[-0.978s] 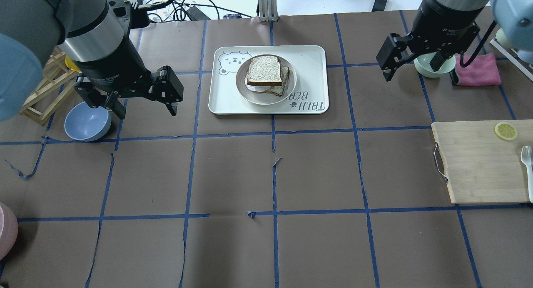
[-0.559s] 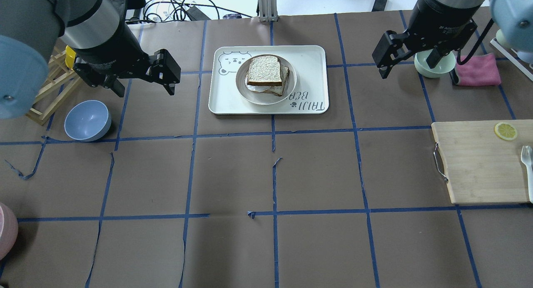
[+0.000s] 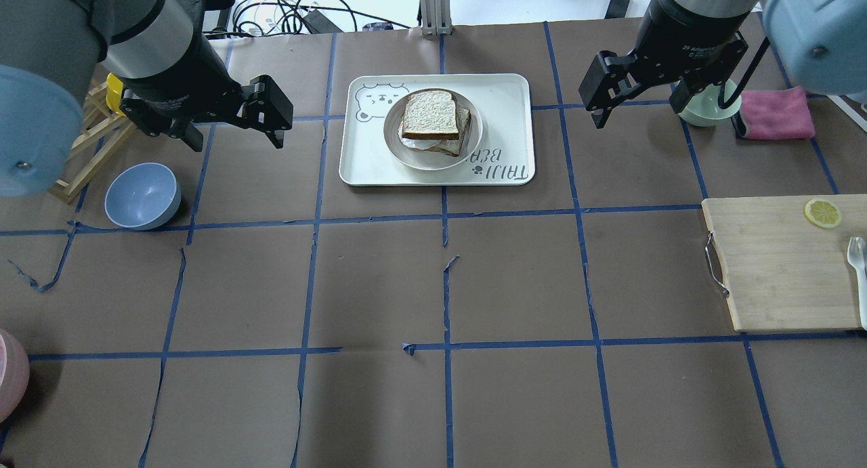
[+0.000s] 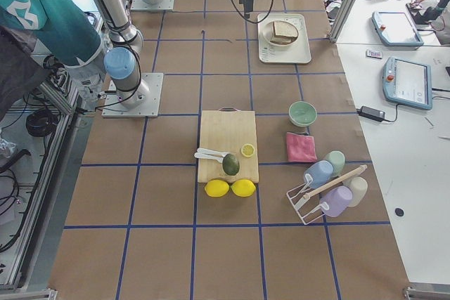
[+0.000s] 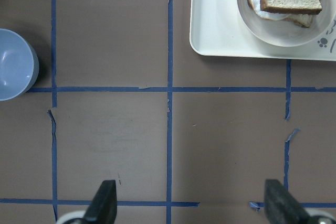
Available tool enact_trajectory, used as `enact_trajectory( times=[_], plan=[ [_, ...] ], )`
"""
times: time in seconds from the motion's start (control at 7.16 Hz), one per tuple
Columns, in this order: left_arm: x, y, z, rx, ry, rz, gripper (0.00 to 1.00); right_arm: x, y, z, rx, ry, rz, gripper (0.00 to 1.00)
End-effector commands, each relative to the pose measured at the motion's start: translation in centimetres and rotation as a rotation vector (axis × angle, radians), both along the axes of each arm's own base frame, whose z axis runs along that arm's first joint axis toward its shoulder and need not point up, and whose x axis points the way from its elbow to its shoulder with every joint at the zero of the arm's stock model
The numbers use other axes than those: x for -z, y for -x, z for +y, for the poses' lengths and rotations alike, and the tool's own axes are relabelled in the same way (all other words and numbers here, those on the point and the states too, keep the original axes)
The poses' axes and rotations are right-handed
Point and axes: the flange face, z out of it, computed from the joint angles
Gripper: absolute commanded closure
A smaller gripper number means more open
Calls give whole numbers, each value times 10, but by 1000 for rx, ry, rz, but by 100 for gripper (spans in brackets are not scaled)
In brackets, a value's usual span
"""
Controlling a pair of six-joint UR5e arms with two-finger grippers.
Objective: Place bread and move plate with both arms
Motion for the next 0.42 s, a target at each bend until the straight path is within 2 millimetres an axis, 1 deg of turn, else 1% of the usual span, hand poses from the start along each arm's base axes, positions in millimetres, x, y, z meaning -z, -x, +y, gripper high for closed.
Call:
enact_trajectory(
  times=[0.0, 0.28],
  plan=[
    [0, -1, 1, -1, -1, -1, 0, 3, -2, 0, 2, -4, -1, 0],
    [-1, -1, 2, -1, -1, -1, 0, 5, -2, -1, 1, -7, -4, 0]
  ],
)
